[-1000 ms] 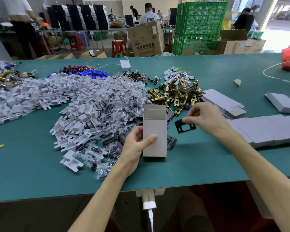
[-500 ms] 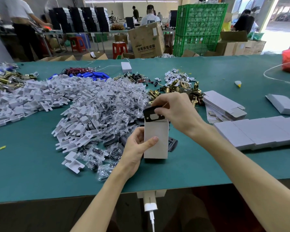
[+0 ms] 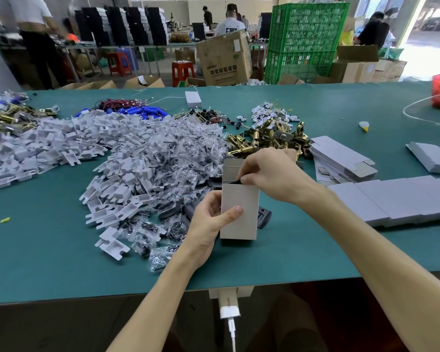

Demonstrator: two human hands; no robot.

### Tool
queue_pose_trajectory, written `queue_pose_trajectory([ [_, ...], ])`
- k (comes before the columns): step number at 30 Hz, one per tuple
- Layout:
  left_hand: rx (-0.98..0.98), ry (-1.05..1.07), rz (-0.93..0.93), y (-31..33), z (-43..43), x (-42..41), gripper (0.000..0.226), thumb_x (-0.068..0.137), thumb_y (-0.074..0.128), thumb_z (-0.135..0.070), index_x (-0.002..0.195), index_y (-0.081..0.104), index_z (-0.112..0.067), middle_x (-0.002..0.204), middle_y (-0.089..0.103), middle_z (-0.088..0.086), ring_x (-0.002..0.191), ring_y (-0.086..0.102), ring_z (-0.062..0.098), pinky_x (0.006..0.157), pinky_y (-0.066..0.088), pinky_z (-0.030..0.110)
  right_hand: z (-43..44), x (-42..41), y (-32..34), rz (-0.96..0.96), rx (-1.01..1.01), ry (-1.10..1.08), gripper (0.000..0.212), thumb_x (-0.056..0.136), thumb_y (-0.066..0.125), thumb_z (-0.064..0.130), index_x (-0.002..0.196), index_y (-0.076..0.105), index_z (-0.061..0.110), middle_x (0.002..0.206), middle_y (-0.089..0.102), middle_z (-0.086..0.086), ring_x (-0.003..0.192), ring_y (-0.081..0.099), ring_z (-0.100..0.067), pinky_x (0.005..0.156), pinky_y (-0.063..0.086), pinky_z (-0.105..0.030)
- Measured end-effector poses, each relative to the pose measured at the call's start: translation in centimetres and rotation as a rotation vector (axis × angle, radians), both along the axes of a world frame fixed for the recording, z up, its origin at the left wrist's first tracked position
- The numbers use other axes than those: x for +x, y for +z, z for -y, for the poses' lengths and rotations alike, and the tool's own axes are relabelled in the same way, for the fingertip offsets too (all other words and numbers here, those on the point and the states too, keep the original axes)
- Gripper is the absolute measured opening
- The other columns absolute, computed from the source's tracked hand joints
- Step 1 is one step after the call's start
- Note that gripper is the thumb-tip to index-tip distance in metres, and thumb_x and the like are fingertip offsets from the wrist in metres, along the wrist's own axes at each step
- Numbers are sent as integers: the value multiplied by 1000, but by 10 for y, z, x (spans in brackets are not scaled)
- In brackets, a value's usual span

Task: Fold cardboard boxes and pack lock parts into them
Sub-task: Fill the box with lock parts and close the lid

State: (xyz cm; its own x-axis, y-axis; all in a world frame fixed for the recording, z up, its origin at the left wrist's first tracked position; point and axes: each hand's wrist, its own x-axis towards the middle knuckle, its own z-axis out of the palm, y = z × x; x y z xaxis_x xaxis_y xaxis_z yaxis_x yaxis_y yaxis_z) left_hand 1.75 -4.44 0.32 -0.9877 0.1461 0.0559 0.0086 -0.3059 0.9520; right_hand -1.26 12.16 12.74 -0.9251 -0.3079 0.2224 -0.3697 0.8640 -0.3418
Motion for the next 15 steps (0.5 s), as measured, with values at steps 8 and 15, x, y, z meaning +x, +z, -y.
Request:
queue_pose_trajectory([
  [8, 10, -3, -9, 0, 0, 0, 50, 81, 84, -17, 124, 63, -8, 117, 74, 8, 109, 70, 24, 94, 60, 41, 2, 5, 2, 135, 215, 62, 32, 110, 42, 28, 86, 60, 16, 72, 50, 8, 78, 47, -16, 102, 24, -41],
  [15, 13, -7, 2, 0, 0, 1, 49, 82, 84, -18, 125, 62, -7, 119, 73, 11, 111, 70, 26, 92, 60, 39, 7, 7, 7, 152, 243, 64, 54, 103, 43, 58, 80, 61, 13, 62, 51, 4, 67, 49, -13, 98, 25, -42],
])
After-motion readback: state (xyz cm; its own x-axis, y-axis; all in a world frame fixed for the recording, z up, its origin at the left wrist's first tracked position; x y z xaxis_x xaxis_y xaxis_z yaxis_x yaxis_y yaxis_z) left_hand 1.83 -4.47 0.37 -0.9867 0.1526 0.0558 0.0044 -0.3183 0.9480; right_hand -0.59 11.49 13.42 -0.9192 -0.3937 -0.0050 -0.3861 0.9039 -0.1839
